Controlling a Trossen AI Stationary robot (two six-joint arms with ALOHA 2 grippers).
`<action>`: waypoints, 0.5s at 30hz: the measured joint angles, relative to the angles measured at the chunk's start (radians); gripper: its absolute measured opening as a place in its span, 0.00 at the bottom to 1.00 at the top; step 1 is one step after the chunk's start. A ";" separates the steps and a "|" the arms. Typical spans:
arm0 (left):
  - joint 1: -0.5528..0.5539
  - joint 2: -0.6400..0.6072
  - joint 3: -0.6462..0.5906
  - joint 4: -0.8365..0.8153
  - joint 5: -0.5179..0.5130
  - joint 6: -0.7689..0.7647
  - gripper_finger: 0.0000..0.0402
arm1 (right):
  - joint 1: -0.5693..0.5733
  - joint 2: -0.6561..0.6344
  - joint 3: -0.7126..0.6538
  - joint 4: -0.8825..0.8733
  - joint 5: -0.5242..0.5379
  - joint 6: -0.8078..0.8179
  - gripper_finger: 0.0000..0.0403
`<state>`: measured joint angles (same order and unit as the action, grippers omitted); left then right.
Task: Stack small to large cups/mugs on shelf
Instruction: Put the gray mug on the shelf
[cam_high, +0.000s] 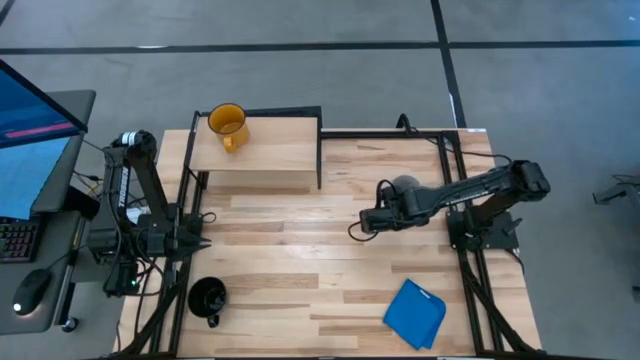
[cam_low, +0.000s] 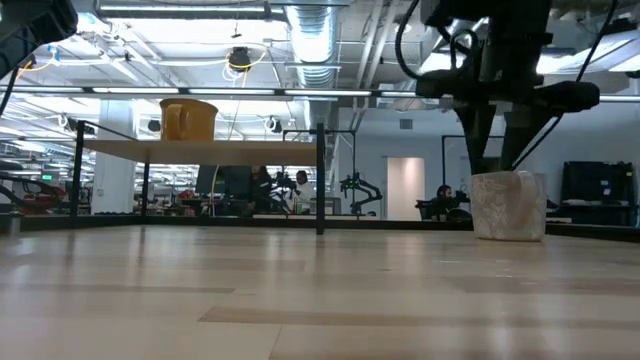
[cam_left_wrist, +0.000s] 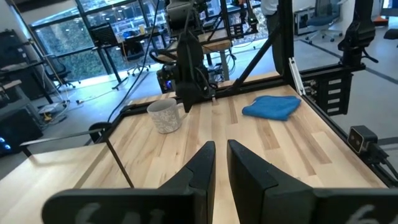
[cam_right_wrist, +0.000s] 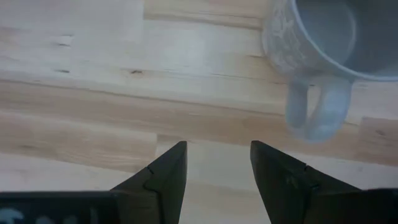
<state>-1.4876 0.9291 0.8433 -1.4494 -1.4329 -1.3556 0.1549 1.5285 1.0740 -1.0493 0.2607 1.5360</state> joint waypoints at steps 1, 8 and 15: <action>0.000 0.000 0.000 0.000 0.003 0.000 0.08 | 0.004 0.000 0.000 -0.007 0.000 0.000 0.50; 0.000 0.000 0.000 0.000 0.017 -0.018 0.08 | 0.040 -0.031 0.000 -0.050 -0.060 0.035 0.50; 0.000 0.000 0.000 0.000 0.017 -0.018 0.08 | 0.050 -0.040 0.000 -0.184 -0.080 0.140 0.50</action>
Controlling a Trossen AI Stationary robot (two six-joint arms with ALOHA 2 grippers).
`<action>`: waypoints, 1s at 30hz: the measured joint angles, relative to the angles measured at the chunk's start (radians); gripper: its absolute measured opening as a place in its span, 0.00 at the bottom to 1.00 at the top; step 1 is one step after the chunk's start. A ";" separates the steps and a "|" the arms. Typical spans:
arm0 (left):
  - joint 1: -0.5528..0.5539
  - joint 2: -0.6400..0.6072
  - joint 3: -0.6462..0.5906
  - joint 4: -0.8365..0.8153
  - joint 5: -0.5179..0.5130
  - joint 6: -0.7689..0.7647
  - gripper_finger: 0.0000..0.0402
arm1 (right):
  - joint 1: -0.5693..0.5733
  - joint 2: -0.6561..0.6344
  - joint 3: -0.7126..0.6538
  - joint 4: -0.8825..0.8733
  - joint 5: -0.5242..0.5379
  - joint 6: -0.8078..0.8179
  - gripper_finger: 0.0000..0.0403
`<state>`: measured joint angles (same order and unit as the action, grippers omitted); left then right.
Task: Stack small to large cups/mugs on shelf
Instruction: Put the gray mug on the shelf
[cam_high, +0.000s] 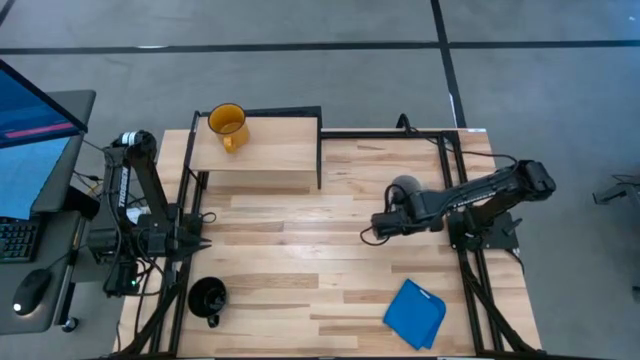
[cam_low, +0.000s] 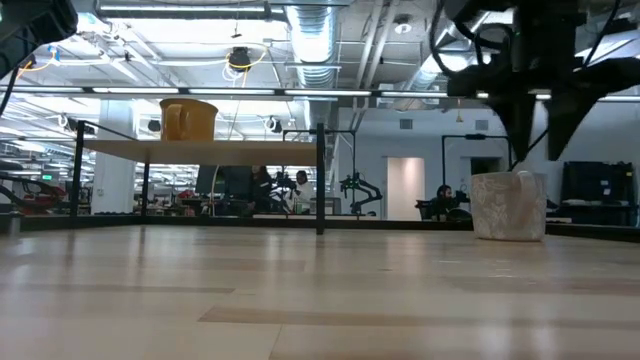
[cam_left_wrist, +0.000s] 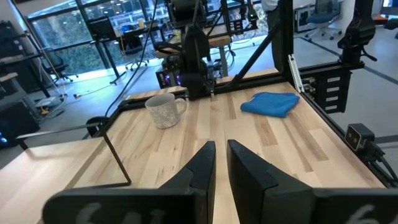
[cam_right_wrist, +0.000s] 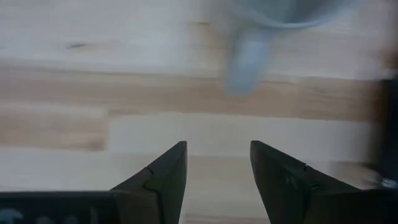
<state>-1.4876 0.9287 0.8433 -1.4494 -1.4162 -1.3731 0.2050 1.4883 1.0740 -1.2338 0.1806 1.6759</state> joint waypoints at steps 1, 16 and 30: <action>0.000 0.000 0.000 0.000 0.000 0.000 0.08 | -0.003 0.004 0.000 -0.008 0.000 0.016 0.50; 0.000 0.000 0.000 0.000 0.003 -0.021 0.08 | -0.076 0.006 0.000 -0.019 0.137 0.058 0.50; 0.000 0.000 0.000 0.000 0.055 -0.041 0.08 | -0.048 0.006 -0.078 0.041 0.148 0.158 0.50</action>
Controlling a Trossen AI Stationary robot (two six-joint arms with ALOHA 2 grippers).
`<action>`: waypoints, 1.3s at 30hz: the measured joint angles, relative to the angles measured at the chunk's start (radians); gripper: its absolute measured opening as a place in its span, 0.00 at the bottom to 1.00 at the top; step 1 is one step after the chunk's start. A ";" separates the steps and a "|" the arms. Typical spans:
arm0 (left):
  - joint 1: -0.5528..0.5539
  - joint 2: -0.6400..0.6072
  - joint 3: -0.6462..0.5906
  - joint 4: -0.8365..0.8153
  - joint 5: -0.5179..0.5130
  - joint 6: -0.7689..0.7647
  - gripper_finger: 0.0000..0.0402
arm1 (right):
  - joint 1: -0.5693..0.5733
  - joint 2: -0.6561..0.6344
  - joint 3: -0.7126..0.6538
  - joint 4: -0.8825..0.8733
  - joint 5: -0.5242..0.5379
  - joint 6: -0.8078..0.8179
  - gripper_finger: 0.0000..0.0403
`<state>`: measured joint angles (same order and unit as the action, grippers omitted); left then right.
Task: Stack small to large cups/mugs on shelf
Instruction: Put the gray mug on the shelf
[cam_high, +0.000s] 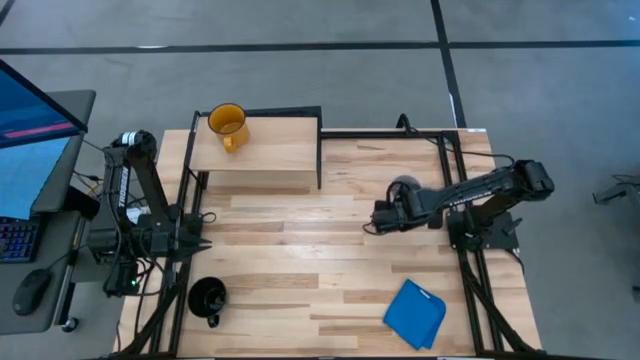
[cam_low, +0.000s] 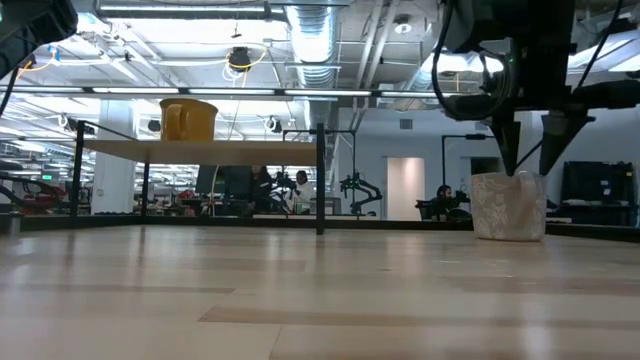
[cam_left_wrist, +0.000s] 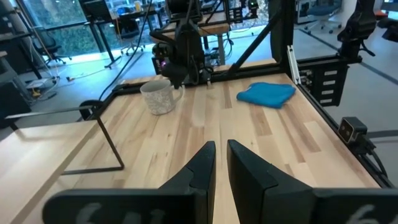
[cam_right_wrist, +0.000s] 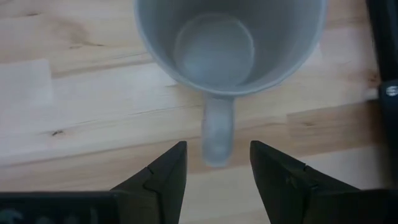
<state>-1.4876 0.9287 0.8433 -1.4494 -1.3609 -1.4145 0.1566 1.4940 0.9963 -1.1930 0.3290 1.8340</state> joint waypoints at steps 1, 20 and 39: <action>0.000 0.000 0.000 0.000 0.000 0.003 0.08 | -0.002 0.000 -0.003 0.008 0.004 0.001 0.50; 0.000 0.000 0.000 0.000 -0.005 0.006 0.08 | -0.022 0.000 -0.004 0.021 0.035 -0.009 0.50; 0.000 0.000 0.000 0.000 -0.001 0.005 0.08 | -0.041 0.000 -0.003 0.008 0.009 -0.001 0.46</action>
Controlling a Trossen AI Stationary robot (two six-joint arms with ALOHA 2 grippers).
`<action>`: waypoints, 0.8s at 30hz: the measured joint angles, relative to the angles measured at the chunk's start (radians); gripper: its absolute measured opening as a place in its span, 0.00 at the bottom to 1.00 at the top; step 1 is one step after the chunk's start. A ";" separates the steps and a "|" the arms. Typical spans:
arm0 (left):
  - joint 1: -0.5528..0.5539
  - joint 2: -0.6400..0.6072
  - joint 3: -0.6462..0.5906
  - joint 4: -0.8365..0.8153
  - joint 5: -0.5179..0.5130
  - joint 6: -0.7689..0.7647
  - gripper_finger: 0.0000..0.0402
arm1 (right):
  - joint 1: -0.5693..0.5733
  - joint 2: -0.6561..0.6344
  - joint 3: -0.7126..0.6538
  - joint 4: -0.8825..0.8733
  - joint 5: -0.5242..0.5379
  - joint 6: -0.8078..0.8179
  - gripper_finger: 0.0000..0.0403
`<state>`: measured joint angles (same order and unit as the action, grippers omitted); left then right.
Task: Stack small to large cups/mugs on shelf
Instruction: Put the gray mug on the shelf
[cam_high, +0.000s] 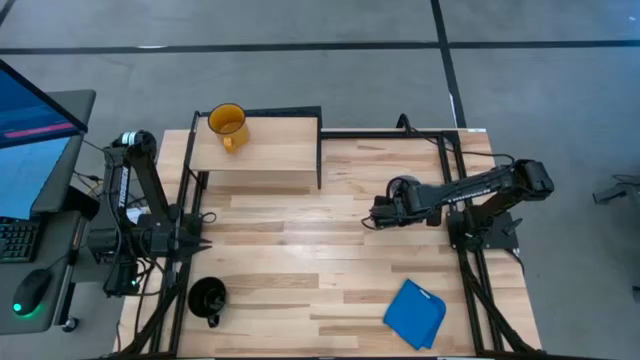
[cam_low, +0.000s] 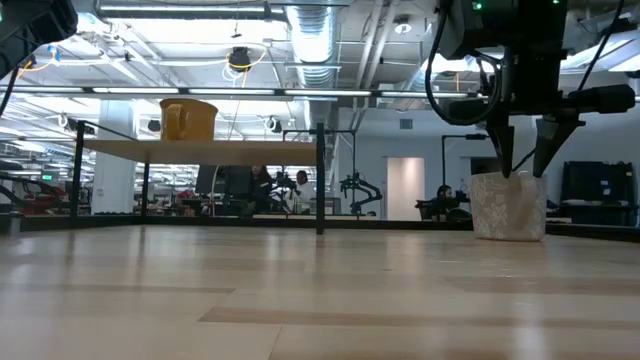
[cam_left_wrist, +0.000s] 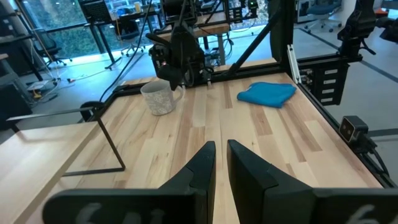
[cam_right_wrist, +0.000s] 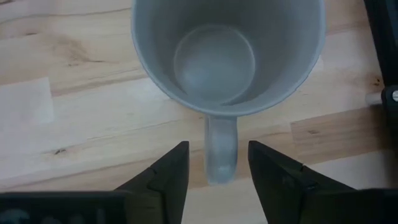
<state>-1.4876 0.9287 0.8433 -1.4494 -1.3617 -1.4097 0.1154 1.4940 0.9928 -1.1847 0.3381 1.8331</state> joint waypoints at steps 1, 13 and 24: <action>0.000 0.000 0.000 0.000 0.000 0.000 0.08 | 0.001 0.000 0.000 0.000 0.002 0.000 0.44; 0.000 0.000 0.000 0.000 0.000 0.000 0.08 | 0.001 0.000 0.000 0.001 0.003 -0.001 0.34; 0.000 0.000 0.000 0.001 0.001 -0.001 0.08 | 0.002 0.000 -0.039 0.059 -0.019 0.002 0.34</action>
<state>-1.4876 0.9288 0.8433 -1.4488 -1.3603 -1.4105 0.1169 1.4944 0.9534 -1.1254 0.3192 1.8348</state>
